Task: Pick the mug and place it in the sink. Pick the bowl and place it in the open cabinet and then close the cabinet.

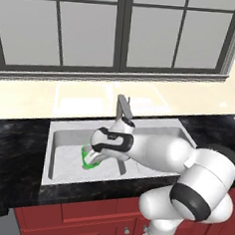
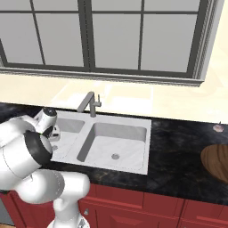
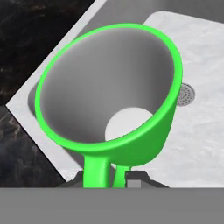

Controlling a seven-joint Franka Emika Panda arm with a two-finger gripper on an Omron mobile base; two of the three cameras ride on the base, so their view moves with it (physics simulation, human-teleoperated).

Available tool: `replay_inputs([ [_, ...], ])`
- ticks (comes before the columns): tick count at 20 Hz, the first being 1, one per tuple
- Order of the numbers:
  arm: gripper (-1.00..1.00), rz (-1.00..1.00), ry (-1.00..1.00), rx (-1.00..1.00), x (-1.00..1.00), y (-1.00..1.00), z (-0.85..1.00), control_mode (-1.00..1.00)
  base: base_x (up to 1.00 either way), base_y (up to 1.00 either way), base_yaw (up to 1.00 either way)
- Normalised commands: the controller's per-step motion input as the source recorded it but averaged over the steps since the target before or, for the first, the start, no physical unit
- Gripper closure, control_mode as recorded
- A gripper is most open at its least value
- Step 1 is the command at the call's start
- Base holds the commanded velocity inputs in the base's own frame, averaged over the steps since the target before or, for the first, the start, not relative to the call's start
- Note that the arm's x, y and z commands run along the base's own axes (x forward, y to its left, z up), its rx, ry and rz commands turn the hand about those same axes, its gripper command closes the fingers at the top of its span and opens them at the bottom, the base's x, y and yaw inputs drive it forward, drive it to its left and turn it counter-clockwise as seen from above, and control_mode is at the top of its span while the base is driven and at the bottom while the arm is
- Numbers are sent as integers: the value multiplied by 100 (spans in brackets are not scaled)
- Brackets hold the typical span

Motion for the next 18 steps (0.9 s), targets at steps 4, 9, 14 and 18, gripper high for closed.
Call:
replay_inputs([
  [4,100,0,0,5,22,3,-24,-100,0,0,0],
  [9,100,0,0,6,20,2,-29,-100,0,0,0],
  [14,100,0,0,5,23,7,-31,-100,0,0,0],
  [18,100,0,0,2,34,21,-32,-100,0,0,0],
])
